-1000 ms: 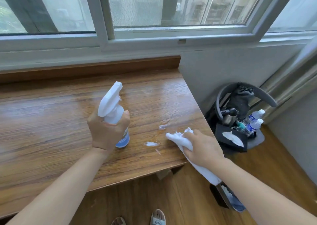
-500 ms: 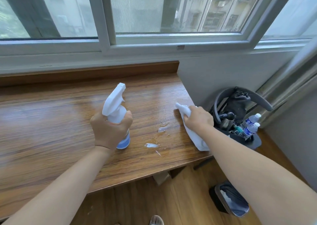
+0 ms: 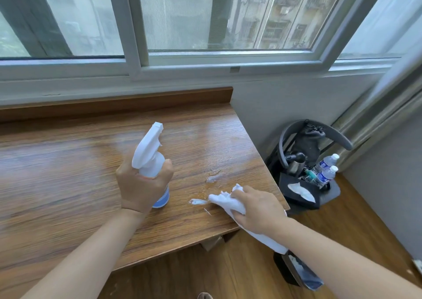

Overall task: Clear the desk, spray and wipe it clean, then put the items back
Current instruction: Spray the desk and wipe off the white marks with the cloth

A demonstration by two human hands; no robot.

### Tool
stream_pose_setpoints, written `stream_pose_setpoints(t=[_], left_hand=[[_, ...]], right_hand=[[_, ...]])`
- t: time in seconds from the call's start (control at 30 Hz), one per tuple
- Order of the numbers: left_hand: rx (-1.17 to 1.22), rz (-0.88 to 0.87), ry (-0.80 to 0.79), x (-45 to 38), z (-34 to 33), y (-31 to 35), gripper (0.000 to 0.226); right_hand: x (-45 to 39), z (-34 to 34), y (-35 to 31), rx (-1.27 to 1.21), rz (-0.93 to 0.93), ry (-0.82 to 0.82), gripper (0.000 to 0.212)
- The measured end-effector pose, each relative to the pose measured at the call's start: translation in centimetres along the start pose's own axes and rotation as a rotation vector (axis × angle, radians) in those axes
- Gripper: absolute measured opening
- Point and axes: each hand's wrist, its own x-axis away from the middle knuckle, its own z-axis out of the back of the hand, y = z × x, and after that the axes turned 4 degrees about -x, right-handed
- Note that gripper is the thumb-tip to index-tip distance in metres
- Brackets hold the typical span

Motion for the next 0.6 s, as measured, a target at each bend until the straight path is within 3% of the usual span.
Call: stream_pose_setpoints(t=[0.37, 0.5, 0.6], left_hand=[[-0.017, 0.006, 0.008, 0.1, -0.1, 0.1, 0.041], [-0.024, 0.046, 0.027, 0.1, -0.2, -0.6, 0.045], [-0.023, 0.045, 0.044, -0.2, -0.5, -0.6, 0.049]], right_hand=[[-19.6, 4.4, 5.4, -0.040, -0.325, 0.166, 0.027], [-24.1, 5.1, 4.7, 0.037, -0.262, 0.118, 0.029], [-22.7, 5.1, 3.9, 0.059, -0.125, 0.098, 0.032]])
